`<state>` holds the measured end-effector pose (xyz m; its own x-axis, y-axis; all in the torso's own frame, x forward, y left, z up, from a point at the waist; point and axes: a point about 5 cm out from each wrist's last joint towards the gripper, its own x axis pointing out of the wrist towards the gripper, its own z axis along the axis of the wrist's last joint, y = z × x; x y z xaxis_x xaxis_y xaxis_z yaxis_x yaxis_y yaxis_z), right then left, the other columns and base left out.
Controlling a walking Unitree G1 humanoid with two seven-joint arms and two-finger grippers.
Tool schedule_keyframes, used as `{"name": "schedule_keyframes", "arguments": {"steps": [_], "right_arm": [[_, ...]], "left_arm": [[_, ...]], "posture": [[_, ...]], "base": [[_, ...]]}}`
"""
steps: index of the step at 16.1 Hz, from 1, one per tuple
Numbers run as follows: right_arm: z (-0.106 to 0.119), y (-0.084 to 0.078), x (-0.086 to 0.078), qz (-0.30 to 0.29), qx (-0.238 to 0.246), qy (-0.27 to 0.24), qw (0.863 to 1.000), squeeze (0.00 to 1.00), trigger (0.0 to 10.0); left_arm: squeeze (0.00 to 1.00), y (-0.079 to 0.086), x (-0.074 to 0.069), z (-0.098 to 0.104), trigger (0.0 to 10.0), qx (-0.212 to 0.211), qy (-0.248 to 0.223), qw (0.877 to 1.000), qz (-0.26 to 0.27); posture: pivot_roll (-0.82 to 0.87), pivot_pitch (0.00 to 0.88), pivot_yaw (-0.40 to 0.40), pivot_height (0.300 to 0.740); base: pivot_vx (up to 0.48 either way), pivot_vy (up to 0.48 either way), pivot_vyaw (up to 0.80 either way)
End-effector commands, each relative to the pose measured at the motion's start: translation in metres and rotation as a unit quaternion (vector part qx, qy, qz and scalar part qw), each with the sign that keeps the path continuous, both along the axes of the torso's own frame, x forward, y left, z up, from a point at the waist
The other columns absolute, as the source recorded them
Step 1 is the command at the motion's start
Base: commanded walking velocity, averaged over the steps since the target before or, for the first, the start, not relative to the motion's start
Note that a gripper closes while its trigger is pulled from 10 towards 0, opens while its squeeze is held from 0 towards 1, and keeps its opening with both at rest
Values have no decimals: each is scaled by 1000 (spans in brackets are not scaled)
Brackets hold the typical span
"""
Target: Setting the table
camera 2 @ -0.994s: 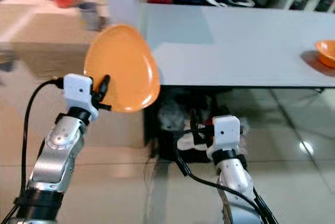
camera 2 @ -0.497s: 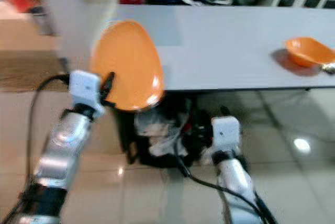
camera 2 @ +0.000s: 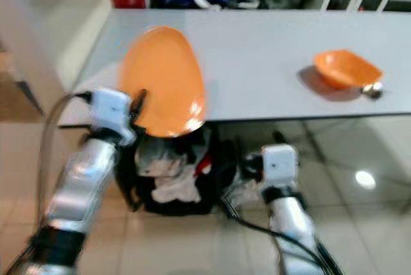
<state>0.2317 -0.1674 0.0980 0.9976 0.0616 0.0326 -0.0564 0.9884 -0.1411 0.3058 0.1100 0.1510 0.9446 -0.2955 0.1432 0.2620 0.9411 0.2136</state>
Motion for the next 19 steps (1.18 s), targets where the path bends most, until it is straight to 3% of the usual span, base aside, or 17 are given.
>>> {"name": "schedule_keyframes", "arguments": {"steps": [1,13,19], "right_arm": [[4,4,1,4,6,-10,1000,0,10000],[4,4,0,5,4,-8,1000,0,10000],[2,3,-2,5,3,-2,1000,0,10000]], "left_arm": [[0,9,5,17,0,3,-37,999,12],[0,14,9,17,0,4,-36,999,25],[0,20,14,24,0,-9,-47,998,26]], "posture": [[-26,6,7,740],[-27,19,1,740],[-32,29,0,740]], "base": [[292,-375,0],[298,-374,0],[133,-87,0]]}}
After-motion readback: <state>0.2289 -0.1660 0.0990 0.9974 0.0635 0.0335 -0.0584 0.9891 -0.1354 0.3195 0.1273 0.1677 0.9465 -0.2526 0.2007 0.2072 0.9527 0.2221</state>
